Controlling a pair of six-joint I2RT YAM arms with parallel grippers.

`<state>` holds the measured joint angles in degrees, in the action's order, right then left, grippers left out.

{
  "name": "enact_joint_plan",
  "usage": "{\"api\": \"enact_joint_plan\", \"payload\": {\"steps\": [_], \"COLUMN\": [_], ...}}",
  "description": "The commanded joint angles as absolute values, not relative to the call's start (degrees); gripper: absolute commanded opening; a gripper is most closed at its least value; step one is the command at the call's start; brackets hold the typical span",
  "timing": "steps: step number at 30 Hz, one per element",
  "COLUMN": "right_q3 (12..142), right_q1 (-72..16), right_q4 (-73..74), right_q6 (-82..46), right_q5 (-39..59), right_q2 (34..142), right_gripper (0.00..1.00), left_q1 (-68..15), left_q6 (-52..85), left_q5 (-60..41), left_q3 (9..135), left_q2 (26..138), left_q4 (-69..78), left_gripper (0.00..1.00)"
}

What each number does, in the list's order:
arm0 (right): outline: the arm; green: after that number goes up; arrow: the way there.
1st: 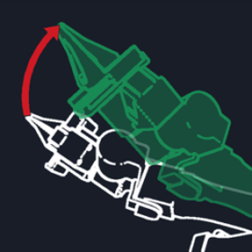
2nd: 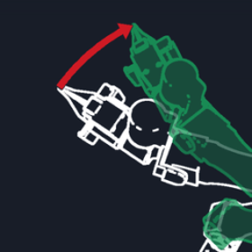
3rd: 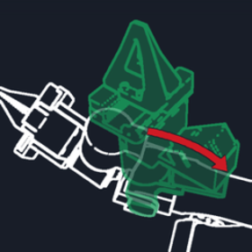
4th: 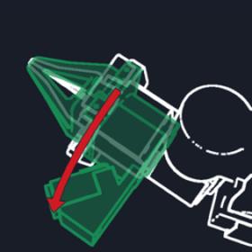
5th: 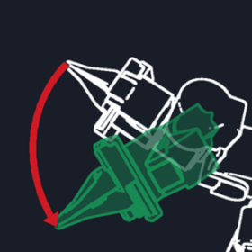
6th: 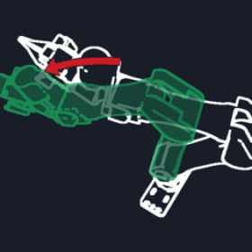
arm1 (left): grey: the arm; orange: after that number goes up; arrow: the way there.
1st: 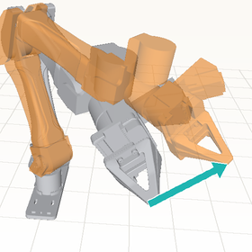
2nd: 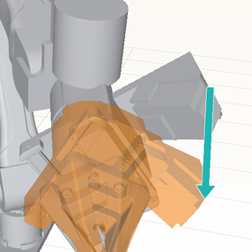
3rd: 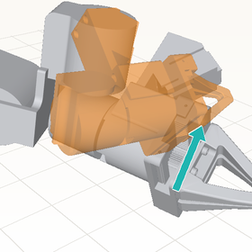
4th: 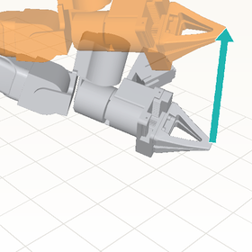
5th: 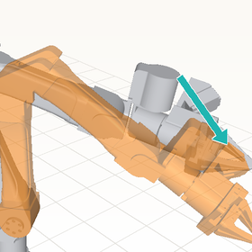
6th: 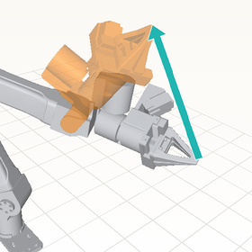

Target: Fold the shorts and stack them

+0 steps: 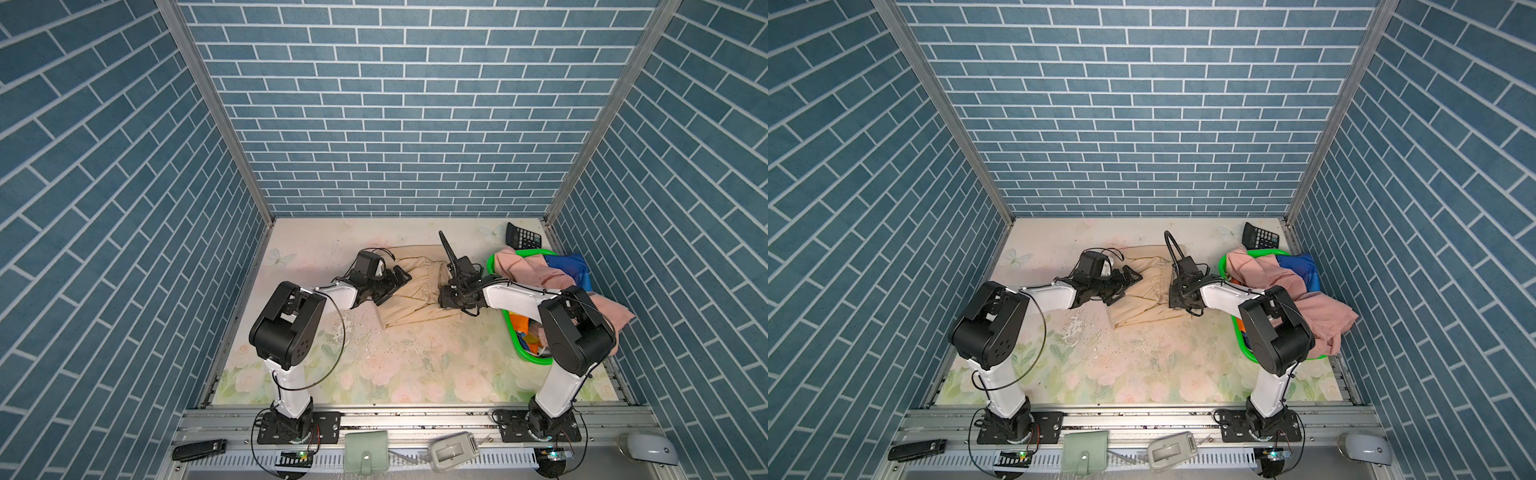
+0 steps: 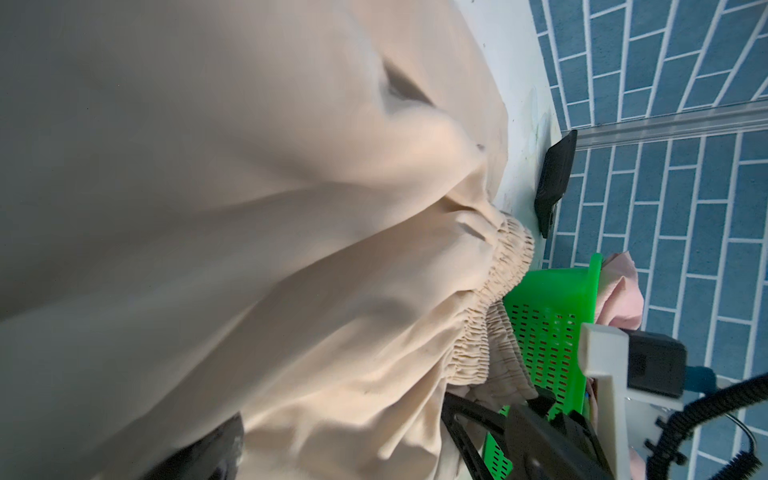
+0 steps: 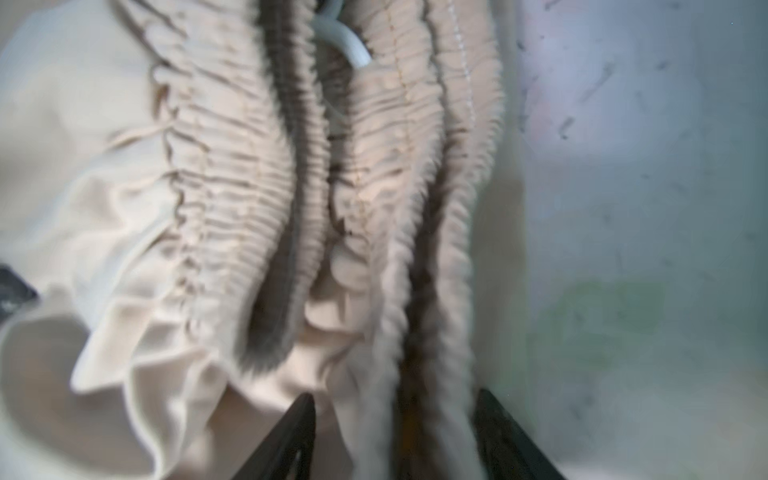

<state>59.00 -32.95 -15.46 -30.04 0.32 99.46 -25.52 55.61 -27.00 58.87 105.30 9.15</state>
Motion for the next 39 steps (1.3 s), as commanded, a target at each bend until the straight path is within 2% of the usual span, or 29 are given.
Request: {"api": "enact_joint_plan", "payload": {"steps": [1,5,11,17,26,39], "right_q3": [59.25,57.52,58.13,59.11,58.96,46.23], "right_q1": [-32.78,-33.58,-39.45,-40.35,-36.83,-30.73], "right_q4": [-18.81,-11.5,3.84,17.36,11.51,10.22], "right_q6": [-29.32,-32.3,-35.67,-40.34,-38.86,-36.86], "right_q5": [-0.24,4.59,13.45,21.22,20.04,19.55], "right_q2": [90.69,85.23,92.5,102.98,108.89,104.05], "right_gripper": [0.76,0.98,0.99,0.99,0.99,0.99], "left_q1": [-25.25,-22.46,-19.74,-19.05,-15.42,-11.63], "left_q6": [48.46,47.26,51.57,51.35,51.67,51.44], "left_q5": [-25.03,-27.6,-33.76,-33.71,-31.82,-32.34], "left_q3": [65.83,71.45,77.84,82.33,84.87,87.15], "left_q2": [100.58,103.66,114.07,119.84,126.63,133.28], "left_q4": [1.83,0.22,3.28,2.71,2.53,0.95], "left_gripper": [1.0,1.0,1.0,0.99,1.0,1.0]}}
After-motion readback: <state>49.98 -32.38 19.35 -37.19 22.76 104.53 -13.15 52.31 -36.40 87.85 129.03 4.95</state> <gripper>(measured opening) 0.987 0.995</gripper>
